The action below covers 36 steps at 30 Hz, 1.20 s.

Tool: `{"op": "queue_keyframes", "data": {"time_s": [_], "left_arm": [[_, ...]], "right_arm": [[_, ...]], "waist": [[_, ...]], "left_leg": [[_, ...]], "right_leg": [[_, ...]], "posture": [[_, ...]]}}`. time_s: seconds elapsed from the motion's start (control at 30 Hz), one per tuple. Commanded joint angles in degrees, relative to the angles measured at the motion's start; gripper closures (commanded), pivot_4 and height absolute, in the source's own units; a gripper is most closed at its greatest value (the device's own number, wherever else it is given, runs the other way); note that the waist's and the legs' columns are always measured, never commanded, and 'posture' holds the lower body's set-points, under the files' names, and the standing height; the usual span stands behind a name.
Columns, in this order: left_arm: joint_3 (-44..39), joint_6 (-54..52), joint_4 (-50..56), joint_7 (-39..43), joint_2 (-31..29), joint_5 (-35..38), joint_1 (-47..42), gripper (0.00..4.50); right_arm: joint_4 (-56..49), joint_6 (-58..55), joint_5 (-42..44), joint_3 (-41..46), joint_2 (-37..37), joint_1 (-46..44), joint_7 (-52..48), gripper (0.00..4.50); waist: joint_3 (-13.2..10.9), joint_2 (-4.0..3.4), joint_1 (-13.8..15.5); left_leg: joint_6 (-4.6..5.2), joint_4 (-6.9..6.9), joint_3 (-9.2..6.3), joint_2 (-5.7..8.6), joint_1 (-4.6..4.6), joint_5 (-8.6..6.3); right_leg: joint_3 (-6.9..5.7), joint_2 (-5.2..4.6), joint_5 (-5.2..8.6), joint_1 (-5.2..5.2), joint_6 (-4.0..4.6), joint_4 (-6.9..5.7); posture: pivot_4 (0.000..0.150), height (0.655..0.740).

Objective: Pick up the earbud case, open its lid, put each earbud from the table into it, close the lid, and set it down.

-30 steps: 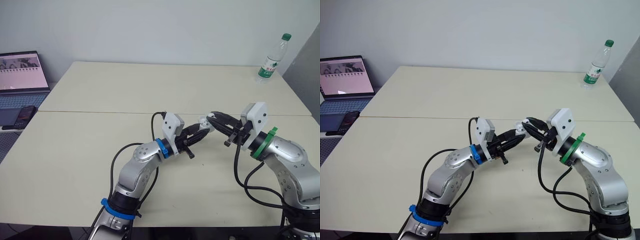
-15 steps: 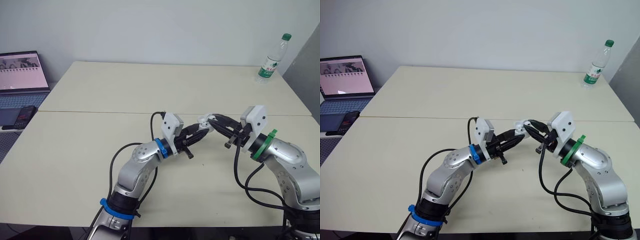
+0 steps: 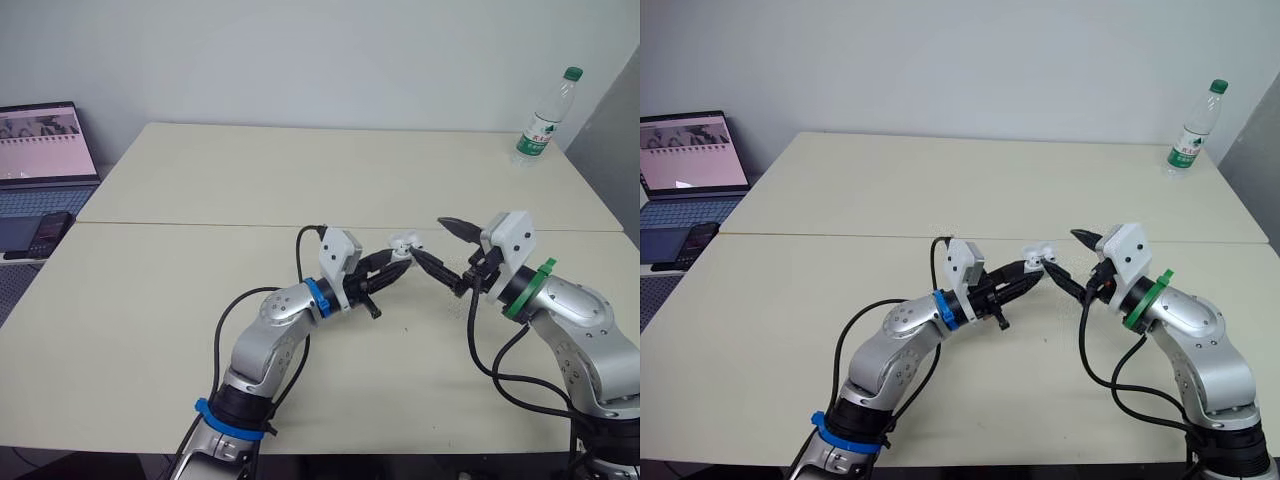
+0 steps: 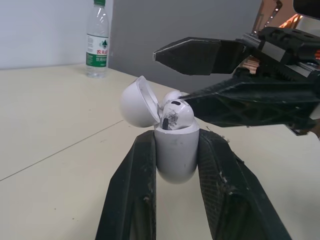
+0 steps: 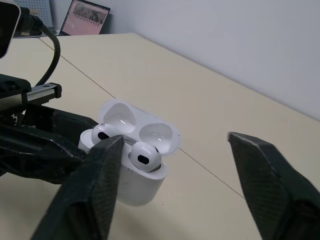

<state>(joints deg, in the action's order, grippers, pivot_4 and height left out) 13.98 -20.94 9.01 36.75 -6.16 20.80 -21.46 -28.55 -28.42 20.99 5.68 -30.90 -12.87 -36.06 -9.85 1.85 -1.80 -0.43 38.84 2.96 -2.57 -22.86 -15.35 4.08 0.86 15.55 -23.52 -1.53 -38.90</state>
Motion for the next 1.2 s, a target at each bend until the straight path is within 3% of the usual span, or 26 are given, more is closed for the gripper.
{"op": "queue_keyframes", "data": {"time_s": [0.03, 0.33, 0.53, 0.93, 0.97, 1.2], "left_arm": [[0.4, 1.4, 2.0, 0.5, 0.7, 0.3, -0.6, 3.72], [0.2, 2.1, 0.6, 2.4, 0.0, 0.3, -1.1, 3.72], [-0.1, 2.0, -0.5, 5.8, -0.8, 1.8, -1.9, 3.72], [1.4, 0.2, -0.6, 14.1, -2.7, 4.8, -2.8, 3.72], [1.5, 0.1, -0.4, 14.2, -2.6, 4.8, -2.6, 3.72], [1.9, -3.8, 0.9, 13.9, -2.2, 6.4, -1.9, 3.72]], "right_arm": [[-1.3, 0.0, 2.5, 1.9, -0.3, -0.4, -0.2, 0.02], [-1.0, -11.2, 20.6, 9.9, -4.7, -3.0, -4.1, 0.02], [7.8, -20.5, 32.0, 14.6, -10.2, -5.8, -8.3, 0.02], [18.4, -26.3, 31.9, 8.7, -15.8, -9.3, -16.5, 4.28], [18.8, -26.8, 32.2, 8.3, -16.1, -9.4, -17.1, 4.48], [20.1, -29.4, 33.6, 7.0, -17.2, -10.5, -21.2, 4.48]], "waist": [[0.0, 0.00, 0.0], [0.0, 0.01, 0.0], [0.0, 0.02, 0.0], [0.0, 0.01, 0.0], [0.0, 0.01, 0.0], [0.0, 0.01, 0.0]], "left_leg": [[0.00, 0.00, 0.00, 0.00, 0.00, 0.00], [0.00, 0.00, 0.01, 0.00, 0.00, 0.00], [0.00, 0.00, 0.03, 0.03, -0.02, 0.00], [0.01, -0.02, 0.03, 0.00, -0.04, -0.01], [0.01, -0.02, 0.03, 0.00, -0.04, -0.01], [0.01, -0.02, -0.02, -0.01, -0.04, -0.01]], "right_leg": [[0.00, 0.00, 0.00, 0.00, 0.00, 0.00], [0.00, -0.01, 0.00, 0.00, 0.01, 0.01], [0.01, -0.01, -0.01, 0.01, 0.01, 0.03], [0.01, 0.02, 0.01, 0.00, 0.00, 0.06], [0.01, 0.01, 0.01, 0.00, -0.01, 0.07], [-0.02, 0.01, 0.04, 0.00, -0.06, 0.06]], "posture": [[0.150, 0.7362], [0.150, 0.7362], [0.150, 0.7362], [0.150, 0.7362], [0.150, 0.7362], [0.150, 0.7362]]}}
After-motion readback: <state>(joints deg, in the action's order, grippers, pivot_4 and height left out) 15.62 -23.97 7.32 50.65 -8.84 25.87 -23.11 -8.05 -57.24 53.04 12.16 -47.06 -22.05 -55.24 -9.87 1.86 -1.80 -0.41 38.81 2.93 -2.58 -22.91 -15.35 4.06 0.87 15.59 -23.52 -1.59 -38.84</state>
